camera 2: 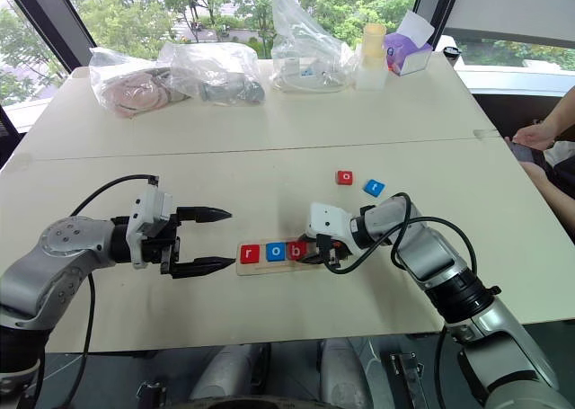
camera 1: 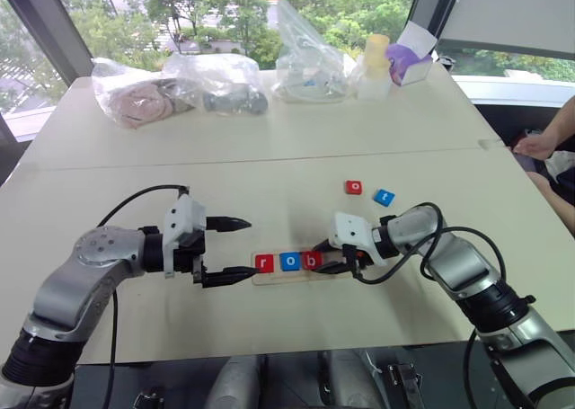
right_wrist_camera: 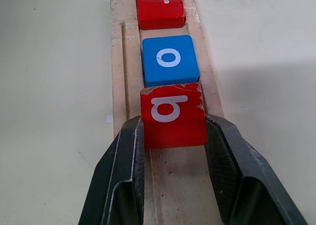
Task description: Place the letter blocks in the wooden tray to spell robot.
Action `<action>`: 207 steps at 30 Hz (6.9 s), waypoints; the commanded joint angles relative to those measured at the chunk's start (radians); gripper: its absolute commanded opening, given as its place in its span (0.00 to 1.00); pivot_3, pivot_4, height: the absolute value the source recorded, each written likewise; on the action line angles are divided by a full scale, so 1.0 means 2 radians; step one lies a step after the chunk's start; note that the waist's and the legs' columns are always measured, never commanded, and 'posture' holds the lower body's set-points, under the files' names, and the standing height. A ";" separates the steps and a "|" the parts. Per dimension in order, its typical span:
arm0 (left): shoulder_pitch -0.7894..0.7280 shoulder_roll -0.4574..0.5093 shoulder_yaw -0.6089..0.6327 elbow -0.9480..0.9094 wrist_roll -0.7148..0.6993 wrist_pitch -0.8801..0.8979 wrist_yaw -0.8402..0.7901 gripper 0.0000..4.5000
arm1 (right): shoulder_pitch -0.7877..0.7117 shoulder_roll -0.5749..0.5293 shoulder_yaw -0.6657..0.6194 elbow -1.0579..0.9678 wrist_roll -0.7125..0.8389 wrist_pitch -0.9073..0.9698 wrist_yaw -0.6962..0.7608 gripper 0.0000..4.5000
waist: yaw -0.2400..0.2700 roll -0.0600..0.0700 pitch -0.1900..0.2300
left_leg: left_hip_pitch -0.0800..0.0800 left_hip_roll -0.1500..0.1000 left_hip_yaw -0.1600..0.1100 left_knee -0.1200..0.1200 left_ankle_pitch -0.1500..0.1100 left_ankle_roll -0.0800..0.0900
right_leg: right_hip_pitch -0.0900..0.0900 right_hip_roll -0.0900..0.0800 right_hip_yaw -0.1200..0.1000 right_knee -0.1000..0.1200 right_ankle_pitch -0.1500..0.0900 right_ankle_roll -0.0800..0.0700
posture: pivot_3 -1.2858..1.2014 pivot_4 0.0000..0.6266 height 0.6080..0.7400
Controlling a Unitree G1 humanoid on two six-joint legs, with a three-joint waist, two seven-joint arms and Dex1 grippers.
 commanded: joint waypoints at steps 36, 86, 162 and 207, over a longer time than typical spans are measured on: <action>-0.002 -0.013 0.000 -0.018 -0.001 -0.005 0.008 1.00 | -0.091 0.159 -0.195 0.053 -0.042 0.268 -0.409 0.98 | -0.001 0.000 0.000 | -0.001 0.000 0.000 -0.001 0.000 -0.001 | -0.002 0.000 0.001 0.001 0.001 -0.001 | 0.52 0.24 1.00; -0.009 -0.034 -0.007 -0.005 0.003 -0.018 0.010 1.00 | 0.064 0.205 -0.328 -0.299 0.082 0.596 -0.515 0.25 | -0.003 0.001 0.000 | -0.001 0.000 0.001 -0.001 0.001 -0.001 | -0.003 0.001 0.001 0.002 0.001 -0.001 | 0.52 0.24 1.00; -0.028 -0.029 -0.008 -0.004 0.002 -0.011 0.010 1.00 | 0.029 -0.072 -0.067 -0.025 0.036 -0.032 0.028 0.25 | 0.001 0.000 0.001 | 0.000 0.000 0.000 0.000 0.000 0.000 | 0.001 0.000 0.000 0.000 0.000 0.000 | 0.52 0.24 1.00; -0.013 -0.030 -0.004 -0.021 -0.004 -0.004 0.035 1.00 | -0.010 -0.003 -0.007 0.002 0.001 -0.028 0.027 0.25 | 0.000 0.000 0.001 | 0.000 0.000 0.000 0.000 0.000 0.000 | 0.001 0.000 0.000 0.000 0.000 0.000 | 0.52 0.24 1.00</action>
